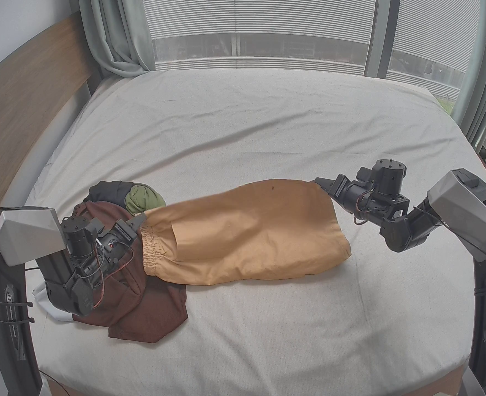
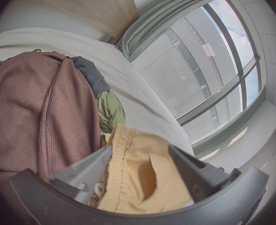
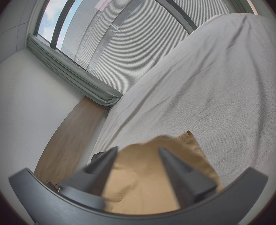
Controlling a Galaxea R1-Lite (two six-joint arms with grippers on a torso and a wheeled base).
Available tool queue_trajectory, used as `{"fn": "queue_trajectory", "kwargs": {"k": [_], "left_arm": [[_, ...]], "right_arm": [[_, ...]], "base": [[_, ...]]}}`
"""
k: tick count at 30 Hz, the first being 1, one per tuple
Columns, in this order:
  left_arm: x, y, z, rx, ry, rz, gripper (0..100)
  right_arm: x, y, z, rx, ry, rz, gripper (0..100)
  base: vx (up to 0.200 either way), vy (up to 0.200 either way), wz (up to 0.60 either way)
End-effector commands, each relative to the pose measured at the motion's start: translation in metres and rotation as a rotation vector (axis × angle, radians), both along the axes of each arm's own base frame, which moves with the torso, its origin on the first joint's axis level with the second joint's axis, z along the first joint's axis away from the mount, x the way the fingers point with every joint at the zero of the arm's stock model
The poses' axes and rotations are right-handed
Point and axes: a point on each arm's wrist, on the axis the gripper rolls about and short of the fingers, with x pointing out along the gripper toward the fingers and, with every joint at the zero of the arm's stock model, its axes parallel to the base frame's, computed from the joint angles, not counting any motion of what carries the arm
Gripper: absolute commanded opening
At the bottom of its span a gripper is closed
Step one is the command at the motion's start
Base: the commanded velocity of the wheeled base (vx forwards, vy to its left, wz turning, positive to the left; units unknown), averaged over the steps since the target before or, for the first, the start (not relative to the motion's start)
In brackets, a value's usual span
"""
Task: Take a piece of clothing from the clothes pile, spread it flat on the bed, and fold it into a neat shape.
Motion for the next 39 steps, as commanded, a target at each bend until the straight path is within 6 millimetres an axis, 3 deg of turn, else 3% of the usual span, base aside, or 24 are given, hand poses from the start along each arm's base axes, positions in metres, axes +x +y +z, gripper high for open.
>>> {"fn": "queue_trajectory", "kwargs": {"k": [1, 10, 17, 22, 25, 33, 39], "left_arm": [[0.002, 0.0, 0.001, -0.001, -0.009, 0.004, 100], [0.0, -0.003, 0.014, 0.003, -0.039, 0.034, 100], [-0.013, -0.012, 0.026, 0.007, -0.045, -0.001, 100], [-0.031, -0.016, 0.047, 0.045, -0.085, -0.06, 100], [-0.039, -0.019, 0.059, 0.045, -0.111, -0.092, 100], [-0.046, -0.023, 0.065, 0.049, -0.12, -0.109, 100], [-0.052, -0.023, 0.06, 0.081, -0.101, -0.127, 100]], "right_arm": [[0.001, 0.001, 0.0, 0.003, -0.008, 0.003, 100], [-0.028, -0.001, 0.007, -0.003, 0.017, 0.013, 100], [-0.07, 0.002, 0.01, -0.005, 0.021, 0.052, 100], [-0.113, 0.001, -0.001, 0.002, 0.029, 0.117, 100], [-0.126, -0.002, -0.01, 0.004, 0.052, 0.15, 100], [-0.146, -0.012, -0.019, 0.024, 0.038, 0.149, 100], [-0.149, -0.013, -0.013, 0.026, 0.027, 0.148, 100]], "base": [[0.0, 0.0, 0.0], [0.0, 0.0, 0.0], [0.0, 0.0, 0.0], [0.0, 0.0, 0.0], [0.0, 0.0, 0.0], [0.0, 0.0, 0.0], [0.0, 0.0, 0.0]]}}
